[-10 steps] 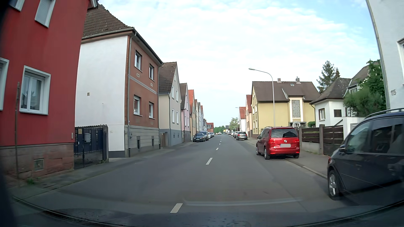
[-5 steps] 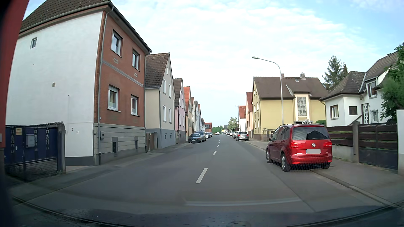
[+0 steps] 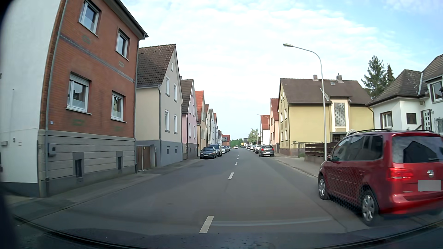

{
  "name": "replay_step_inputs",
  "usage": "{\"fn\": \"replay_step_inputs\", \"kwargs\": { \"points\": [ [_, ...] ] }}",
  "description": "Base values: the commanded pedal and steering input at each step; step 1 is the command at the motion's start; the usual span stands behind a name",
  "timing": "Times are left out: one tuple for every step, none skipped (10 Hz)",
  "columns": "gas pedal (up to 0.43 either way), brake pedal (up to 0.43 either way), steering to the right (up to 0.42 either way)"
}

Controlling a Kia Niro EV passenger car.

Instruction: Follow the waypoints while adhering to traffic rules and regulations

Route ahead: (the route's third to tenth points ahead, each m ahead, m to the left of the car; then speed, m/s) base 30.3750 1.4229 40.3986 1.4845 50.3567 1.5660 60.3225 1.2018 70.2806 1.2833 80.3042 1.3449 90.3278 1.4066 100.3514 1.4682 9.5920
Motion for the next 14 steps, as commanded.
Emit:
{"fn": "replay_step_inputs", "kwargs": {
  "points": [
    [0.358,0.0,0.009],
    [0.358,0.0,0.009],
    [0.358,0.0,0.008],
    [0.358,0.0,0.006],
    [0.358,0.0,0.006],
    [0.358,0.0,0.006],
    [0.358,0.0,0.006],
    [0.358,0.0,0.005],
    [0.35,0.0,0.004],
    [0.35,0.0,0.004],
    [0.35,0.0,0.004],
    [0.35,0.0,0.002],
    [0.339,0.0,0.002],
    [0.339,0.0,0.002]
  ]
}}
